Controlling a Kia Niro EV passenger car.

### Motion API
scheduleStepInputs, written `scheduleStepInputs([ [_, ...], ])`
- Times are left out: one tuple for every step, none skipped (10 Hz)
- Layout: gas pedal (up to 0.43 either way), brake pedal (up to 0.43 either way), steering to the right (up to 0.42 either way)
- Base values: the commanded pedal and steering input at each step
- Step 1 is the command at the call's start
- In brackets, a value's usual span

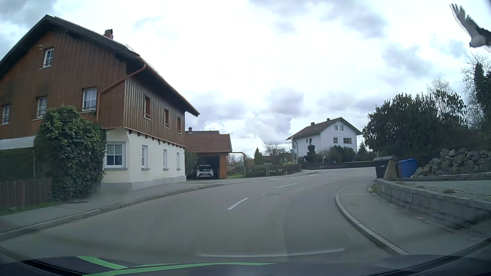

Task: Follow the waypoints while adhering to traffic rules and regulations

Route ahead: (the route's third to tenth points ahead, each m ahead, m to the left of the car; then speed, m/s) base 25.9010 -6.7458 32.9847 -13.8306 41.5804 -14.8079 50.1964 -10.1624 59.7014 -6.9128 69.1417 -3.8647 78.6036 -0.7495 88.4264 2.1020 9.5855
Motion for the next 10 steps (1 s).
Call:
scheduleStepInputs([
  [0.0,0.024,0.067],
  [0.0,0.037,0.075],
  [0.0,0.043,0.087],
  [0.0,0.043,0.099],
  [0.0,0.043,0.11],
  [0.0,0.049,0.116],
  [0.0,0.043,0.123],
  [0.0,0.043,0.129],
  [0.0,0.043,0.131],
  [0.0,0.055,0.133],
])
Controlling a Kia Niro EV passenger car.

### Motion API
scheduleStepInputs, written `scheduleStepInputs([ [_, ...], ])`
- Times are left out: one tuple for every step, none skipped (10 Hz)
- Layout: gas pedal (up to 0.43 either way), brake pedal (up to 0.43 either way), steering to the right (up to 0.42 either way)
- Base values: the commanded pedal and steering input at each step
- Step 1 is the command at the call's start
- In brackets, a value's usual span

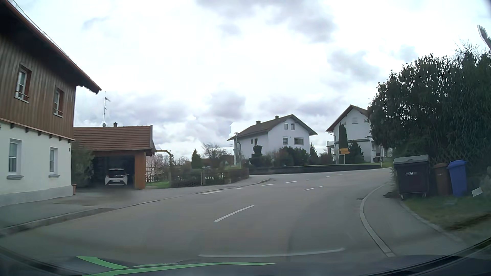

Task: Follow the waypoints while adhering to traffic rules and regulations

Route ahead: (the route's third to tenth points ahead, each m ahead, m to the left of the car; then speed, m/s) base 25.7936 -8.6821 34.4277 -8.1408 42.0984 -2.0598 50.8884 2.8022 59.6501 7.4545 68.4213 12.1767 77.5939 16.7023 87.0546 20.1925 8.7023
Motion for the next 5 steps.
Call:
scheduleStepInputs([
  [0.0,0.055,0.135],
  [0.0,0.055,0.138],
  [0.0,0.055,0.143],
  [0.0,0.055,0.148],
  [0.0,0.055,0.152],
])
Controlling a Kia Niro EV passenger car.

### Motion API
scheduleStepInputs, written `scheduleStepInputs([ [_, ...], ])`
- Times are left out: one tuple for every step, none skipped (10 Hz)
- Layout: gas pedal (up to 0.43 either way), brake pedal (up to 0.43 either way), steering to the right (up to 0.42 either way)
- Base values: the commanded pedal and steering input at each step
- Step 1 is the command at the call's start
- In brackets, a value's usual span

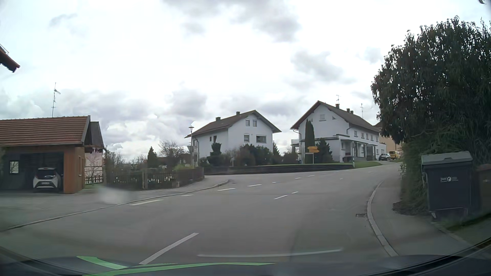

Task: Follow the waypoints while adhering to traffic rules and regulations

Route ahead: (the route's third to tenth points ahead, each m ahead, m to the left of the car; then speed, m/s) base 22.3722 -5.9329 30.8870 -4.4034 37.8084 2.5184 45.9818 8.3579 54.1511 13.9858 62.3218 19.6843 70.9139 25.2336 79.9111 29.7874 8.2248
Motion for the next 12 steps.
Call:
scheduleStepInputs([
  [0.0,0.049,0.157],
  [0.0,0.043,0.159],
  [0.0,0.043,0.159],
  [0.0,0.03,0.16],
  [0.0,0.0,0.162],
  [0.0,0.0,0.162],
  [0.0,0.0,0.162],
  [0.0,0.0,0.162],
  [0.0,0.0,0.161],
  [0.0,0.0,0.16],
  [0.0,0.0,0.156],
  [0.0,0.0,0.15],
])
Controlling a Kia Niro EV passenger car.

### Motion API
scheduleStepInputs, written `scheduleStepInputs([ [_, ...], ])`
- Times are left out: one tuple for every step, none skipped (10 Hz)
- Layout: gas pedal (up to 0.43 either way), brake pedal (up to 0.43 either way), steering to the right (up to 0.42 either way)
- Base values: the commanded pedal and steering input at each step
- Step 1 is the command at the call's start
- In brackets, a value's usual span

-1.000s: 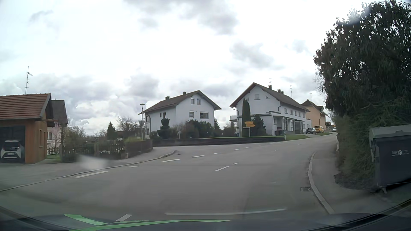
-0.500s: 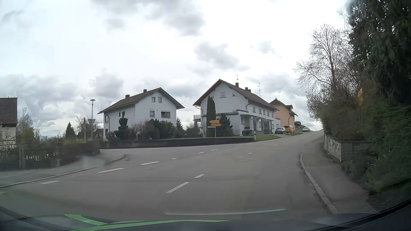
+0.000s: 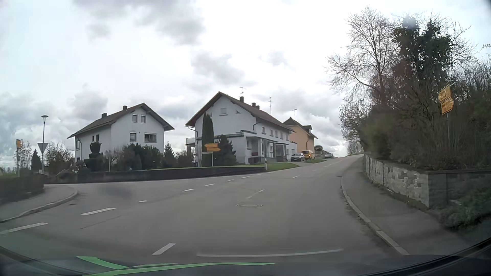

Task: Follow the waypoints while adhering to traffic rules and regulations

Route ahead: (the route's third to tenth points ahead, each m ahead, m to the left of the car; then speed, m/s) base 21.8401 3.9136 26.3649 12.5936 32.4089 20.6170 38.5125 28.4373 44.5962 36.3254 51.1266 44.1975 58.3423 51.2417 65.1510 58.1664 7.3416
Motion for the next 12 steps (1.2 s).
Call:
scheduleStepInputs([
  [0.0,0.0,0.131],
  [0.0,0.0,0.105],
  [0.02,0.0,0.072],
  [0.047,0.0,0.044],
  [0.059,0.0,-0.002],
  [0.067,0.0,-0.052],
  [0.098,0.0,-0.107],
  [0.118,0.0,-0.139],
  [0.13,0.0,-0.17],
  [0.13,0.0,-0.19],
  [0.13,0.0,-0.206],
  [0.157,0.0,-0.222],
])
